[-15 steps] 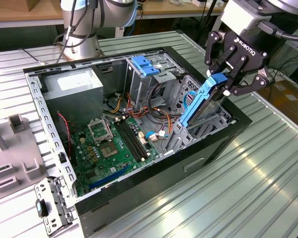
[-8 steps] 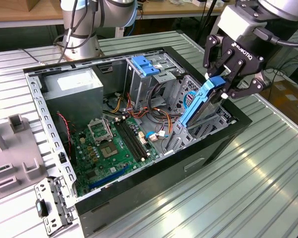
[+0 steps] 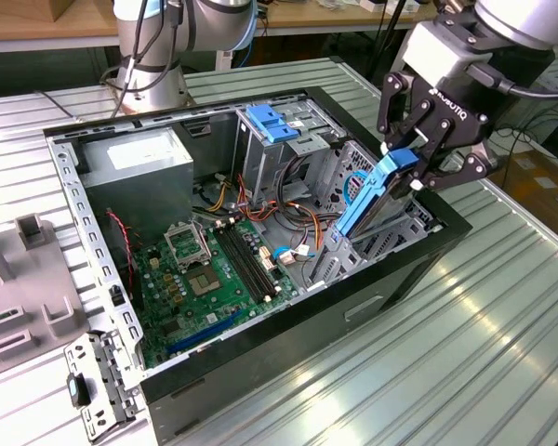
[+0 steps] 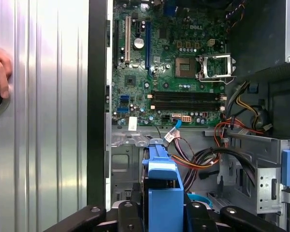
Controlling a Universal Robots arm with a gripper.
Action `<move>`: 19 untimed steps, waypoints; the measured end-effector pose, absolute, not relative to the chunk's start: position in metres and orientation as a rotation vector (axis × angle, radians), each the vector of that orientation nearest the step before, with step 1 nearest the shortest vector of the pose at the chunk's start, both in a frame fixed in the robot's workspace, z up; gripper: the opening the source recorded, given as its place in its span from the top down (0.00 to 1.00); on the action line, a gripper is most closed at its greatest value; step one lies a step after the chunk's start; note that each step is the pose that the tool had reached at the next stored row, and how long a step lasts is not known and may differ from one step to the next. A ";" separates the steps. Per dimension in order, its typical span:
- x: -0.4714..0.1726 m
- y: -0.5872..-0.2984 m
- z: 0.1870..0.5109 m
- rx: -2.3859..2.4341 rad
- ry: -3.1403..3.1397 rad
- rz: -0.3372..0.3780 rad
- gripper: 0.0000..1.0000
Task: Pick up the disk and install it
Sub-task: 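Insert the disk into the insertion slot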
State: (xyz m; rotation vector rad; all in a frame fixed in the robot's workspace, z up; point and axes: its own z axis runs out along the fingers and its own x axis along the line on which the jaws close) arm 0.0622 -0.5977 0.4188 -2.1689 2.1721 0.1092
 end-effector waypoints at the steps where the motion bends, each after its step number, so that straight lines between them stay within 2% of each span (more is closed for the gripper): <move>1: 0.062 -0.598 0.418 -2.169 2.172 0.109 0.63; 19: 0.062 -0.598 0.405 -2.169 2.172 0.109 0.63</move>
